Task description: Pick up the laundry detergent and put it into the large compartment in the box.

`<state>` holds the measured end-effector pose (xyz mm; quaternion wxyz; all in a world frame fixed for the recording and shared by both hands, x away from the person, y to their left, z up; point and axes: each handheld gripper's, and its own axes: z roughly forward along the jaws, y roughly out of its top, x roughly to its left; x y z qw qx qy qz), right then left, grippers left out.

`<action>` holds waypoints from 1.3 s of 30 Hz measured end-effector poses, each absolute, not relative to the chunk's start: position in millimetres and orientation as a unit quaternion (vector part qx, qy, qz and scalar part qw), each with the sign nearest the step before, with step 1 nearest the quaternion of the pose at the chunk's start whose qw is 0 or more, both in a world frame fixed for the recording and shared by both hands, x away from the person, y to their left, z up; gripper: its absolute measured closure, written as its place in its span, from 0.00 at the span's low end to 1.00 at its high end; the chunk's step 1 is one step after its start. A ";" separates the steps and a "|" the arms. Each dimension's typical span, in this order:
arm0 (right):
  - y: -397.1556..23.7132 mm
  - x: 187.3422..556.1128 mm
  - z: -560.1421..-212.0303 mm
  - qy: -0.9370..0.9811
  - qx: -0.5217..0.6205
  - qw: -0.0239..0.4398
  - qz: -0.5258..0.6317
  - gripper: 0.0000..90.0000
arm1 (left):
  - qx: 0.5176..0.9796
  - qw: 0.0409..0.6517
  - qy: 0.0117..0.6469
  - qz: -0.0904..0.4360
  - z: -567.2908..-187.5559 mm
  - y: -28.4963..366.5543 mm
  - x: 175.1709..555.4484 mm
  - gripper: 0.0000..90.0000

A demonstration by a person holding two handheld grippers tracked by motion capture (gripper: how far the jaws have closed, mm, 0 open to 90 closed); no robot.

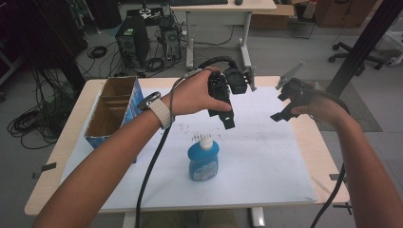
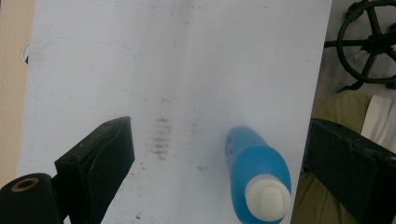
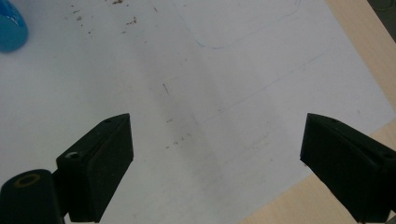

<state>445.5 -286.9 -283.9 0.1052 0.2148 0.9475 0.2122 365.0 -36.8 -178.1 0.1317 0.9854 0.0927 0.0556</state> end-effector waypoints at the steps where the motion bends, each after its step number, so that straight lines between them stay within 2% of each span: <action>1: -287.2 445.1 -283.6 0.947 0.216 0.105 0.213 0.11 | 0.985 0.132 0.093 0.056 -178.1 -36.8 365.0 0.10; 39: -291.4 437.8 -279.7 0.945 0.215 0.113 0.219 0.11 | 0.983 0.132 0.108 0.072 -164.1 -20.1 343.8 0.08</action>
